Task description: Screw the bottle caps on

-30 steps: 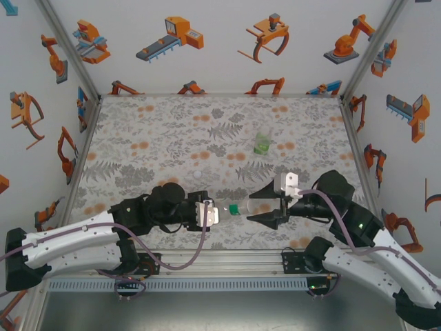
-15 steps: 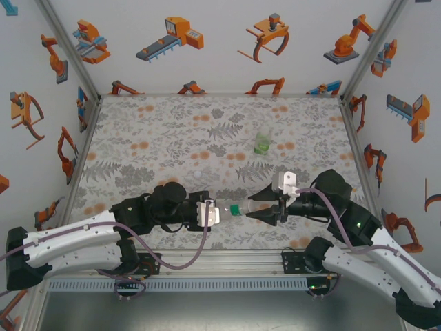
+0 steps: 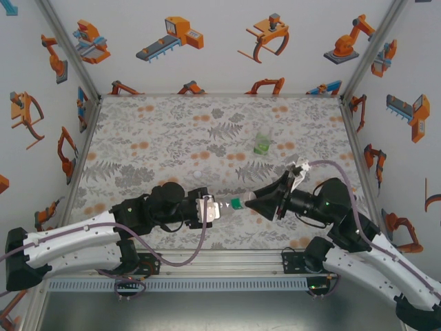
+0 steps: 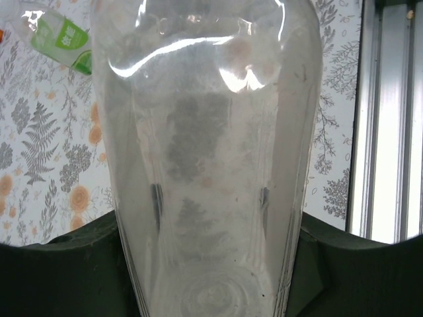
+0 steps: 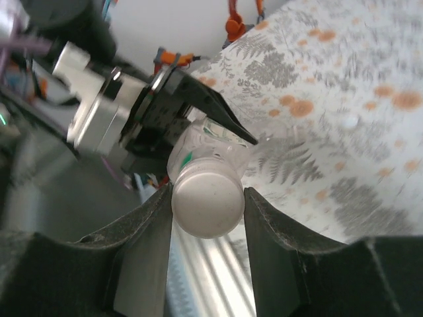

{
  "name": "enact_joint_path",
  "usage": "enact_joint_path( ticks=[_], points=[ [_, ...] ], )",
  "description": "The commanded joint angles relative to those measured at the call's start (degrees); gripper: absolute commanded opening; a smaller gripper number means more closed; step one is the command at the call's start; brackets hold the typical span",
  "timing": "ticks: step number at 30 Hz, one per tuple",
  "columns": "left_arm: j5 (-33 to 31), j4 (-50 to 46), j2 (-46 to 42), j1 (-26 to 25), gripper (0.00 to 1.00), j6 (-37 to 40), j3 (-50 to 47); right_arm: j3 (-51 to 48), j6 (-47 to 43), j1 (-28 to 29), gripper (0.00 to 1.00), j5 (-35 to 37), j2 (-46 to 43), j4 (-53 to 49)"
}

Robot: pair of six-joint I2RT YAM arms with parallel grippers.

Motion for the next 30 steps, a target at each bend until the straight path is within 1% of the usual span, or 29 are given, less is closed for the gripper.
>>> enact_joint_path(
  ticks=[1,3,5,6,9,12,13,14,17,18,20,23,25,27,29,30],
  points=[
    [0.1,6.1,-2.0,-0.2,0.0,-2.2,0.4,-1.2,23.9,-0.4,0.0,12.7,2.0,-5.7],
    [-1.0,6.5,-1.4,-0.2,0.0,-2.6,0.5,-1.5,31.7,-0.4,0.0,13.5,3.4,-7.4],
    [-2.9,6.6,-0.5,-0.2,0.0,-2.9,0.8,-1.2,40.5,-0.5,0.0,16.0,4.6,-12.8],
    [-3.6,6.3,-0.1,-0.2,0.0,-3.1,1.2,-1.2,43.3,-0.5,0.0,16.5,4.8,-14.1],
    [-5.3,4.6,1.3,0.1,0.0,-3.6,2.2,-1.5,46.7,-0.4,0.0,17.1,5.2,-13.3],
    [-4.2,3.4,2.3,0.6,0.0,-4.2,2.7,0.0,46.7,-0.5,0.0,18.5,6.1,-14.1],
    [-3.6,3.1,2.5,0.7,0.02,-4.4,2.8,0.5,46.2,-0.4,0.0,18.8,6.5,-14.3],
    [-3.3,3.1,2.5,0.8,0.07,-4.6,2.8,0.8,45.6,-0.4,0.0,19.1,6.9,-14.3],
    [-2.8,3.4,2.4,1.0,0.17,-4.7,2.6,1.3,44.6,-0.4,0.0,19.7,7.8,-14.2],
    [-3.1,3.5,2.3,1.0,0.23,-4.7,2.5,1.3,44.6,-0.4,0.0,19.7,8.1,-14.3],
    [-3.4,3.4,2.0,1.2,0.26,-4.7,2.5,1.5,43.9,-0.5,0.0,19.8,8.7,-13.9],
    [-2.3,3.0,1.4,1.8,0.36,-4.9,2.4,2.7,41.0,-0.4,0.0,20.0,10.2,-14.1],
    [1.6,1.8,1.0,3.0,0.46,-5.0,2.4,4.0,37.4,-0.4,0.0,20.3,11.5,-14.1],
    [2.9,1.2,0.7,4.0,0.55,-6.2,2.6,5.6,34.6,-0.5,0.0,20.5,12.9,-14.5],
    [3.5,1.1,0.0,5.2,0.67,-7.1,2.3,7.1,31.9,-0.4,0.0,20.6,14.2,-14.8],
    [3.3,1.3,-0.5,5.6,0.77,-7.6,2.0,8.0,30.6,-0.4,0.0,20.9,15.0,-15.3]
  ],
)
